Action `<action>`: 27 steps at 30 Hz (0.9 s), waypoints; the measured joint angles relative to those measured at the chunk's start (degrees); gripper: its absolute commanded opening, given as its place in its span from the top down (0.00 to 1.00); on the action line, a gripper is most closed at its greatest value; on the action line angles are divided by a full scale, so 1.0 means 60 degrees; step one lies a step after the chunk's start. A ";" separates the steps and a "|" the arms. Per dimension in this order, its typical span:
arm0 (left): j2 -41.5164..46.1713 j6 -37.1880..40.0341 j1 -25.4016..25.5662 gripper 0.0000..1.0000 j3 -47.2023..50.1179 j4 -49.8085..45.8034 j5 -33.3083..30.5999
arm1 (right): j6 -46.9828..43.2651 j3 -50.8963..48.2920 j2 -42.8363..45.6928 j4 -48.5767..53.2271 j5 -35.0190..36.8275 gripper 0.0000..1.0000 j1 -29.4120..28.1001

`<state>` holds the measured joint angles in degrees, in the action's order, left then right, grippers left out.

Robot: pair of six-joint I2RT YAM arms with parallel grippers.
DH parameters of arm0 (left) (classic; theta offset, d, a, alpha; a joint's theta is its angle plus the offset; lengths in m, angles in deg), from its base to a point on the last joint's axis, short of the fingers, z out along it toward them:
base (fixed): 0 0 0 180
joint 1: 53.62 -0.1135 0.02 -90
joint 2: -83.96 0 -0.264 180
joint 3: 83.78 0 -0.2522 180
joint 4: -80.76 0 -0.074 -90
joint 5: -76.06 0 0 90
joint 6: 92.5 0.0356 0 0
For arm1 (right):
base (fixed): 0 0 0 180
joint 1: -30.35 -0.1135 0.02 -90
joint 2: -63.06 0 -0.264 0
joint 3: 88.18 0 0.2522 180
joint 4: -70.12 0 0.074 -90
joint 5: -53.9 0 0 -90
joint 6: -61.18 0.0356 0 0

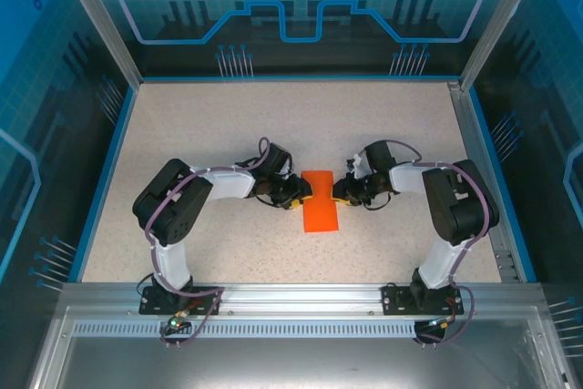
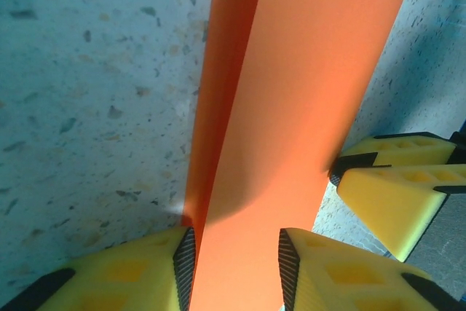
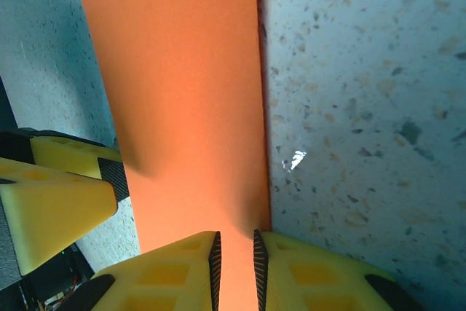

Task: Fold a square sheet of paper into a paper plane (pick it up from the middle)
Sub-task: Fold the triangle a second time at the center of the table.

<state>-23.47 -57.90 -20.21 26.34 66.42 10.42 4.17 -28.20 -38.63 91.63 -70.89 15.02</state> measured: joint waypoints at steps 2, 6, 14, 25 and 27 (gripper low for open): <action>-0.0029 0.0000 0.0036 0.66 0.0000 0.0004 0.0022 | 0.0004 -0.0007 0.0000 -0.0018 -0.0004 0.78 0.0000; -0.0036 -0.0004 0.0051 0.68 0.0000 0.0004 0.0025 | 0.0004 -0.0011 0.0000 -0.0022 -0.0007 0.78 0.0000; -0.0036 -0.0007 0.0069 0.66 0.0000 0.0029 0.0025 | 0.0004 -0.0025 0.0000 -0.0055 -0.0036 0.77 0.0018; -0.0036 -0.0033 0.0066 0.61 0.0000 0.0426 0.0025 | 0.0000 -0.0025 0.0004 -0.0055 -0.0084 0.77 0.0044; -0.0036 -0.0036 0.0066 0.60 0.0000 0.0484 0.0025 | 0.0000 -0.0025 0.0004 -0.0055 -0.0109 0.76 0.0047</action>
<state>-23.69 -58.12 -19.82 26.34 69.33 10.57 4.17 -28.35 -38.61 91.30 -71.54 15.30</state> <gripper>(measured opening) 0.395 0.233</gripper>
